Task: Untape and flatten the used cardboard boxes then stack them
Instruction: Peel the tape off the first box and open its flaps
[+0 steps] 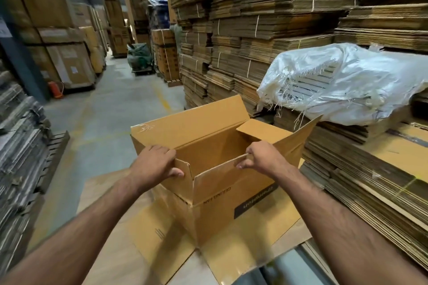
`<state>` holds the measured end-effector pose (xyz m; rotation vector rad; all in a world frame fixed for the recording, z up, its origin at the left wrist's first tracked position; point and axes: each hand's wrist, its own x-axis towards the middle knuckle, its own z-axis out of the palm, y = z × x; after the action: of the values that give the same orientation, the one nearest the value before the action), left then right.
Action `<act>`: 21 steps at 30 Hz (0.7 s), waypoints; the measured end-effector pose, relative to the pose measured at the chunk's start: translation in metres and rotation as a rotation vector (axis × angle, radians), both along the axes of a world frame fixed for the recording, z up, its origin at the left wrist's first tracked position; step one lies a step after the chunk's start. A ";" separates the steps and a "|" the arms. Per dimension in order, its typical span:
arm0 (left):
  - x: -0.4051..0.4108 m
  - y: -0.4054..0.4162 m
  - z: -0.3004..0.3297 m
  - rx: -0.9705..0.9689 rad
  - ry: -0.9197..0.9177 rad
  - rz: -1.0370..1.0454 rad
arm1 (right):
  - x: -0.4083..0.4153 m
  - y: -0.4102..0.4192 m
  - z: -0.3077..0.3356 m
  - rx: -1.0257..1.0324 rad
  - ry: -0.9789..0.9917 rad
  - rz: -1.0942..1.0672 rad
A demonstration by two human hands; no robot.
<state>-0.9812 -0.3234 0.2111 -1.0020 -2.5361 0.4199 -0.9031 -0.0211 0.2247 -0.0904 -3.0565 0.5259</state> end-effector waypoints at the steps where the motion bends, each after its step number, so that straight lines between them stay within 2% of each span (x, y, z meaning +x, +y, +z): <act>1: -0.001 0.004 0.005 0.001 0.002 0.028 | -0.002 0.006 0.003 -0.010 0.015 -0.004; 9: -0.008 0.029 0.053 0.204 0.141 0.086 | -0.019 0.035 0.049 -0.058 0.207 -0.051; 13: -0.013 0.037 0.055 0.237 0.221 0.128 | -0.028 0.032 0.051 -0.038 0.273 -0.103; 16: -0.009 0.033 0.062 0.317 0.265 0.102 | -0.032 0.029 0.057 -0.038 0.281 -0.135; 19: -0.008 0.018 0.078 0.393 0.370 0.116 | -0.037 0.029 0.068 -0.055 0.370 -0.159; 21: -0.019 0.012 0.088 0.358 0.353 0.118 | -0.041 0.023 0.080 -0.052 0.360 -0.140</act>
<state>-0.9997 -0.3114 0.2988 -0.5894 -2.2472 0.1472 -0.9441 0.0016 0.3049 -0.1871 -2.6648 0.5446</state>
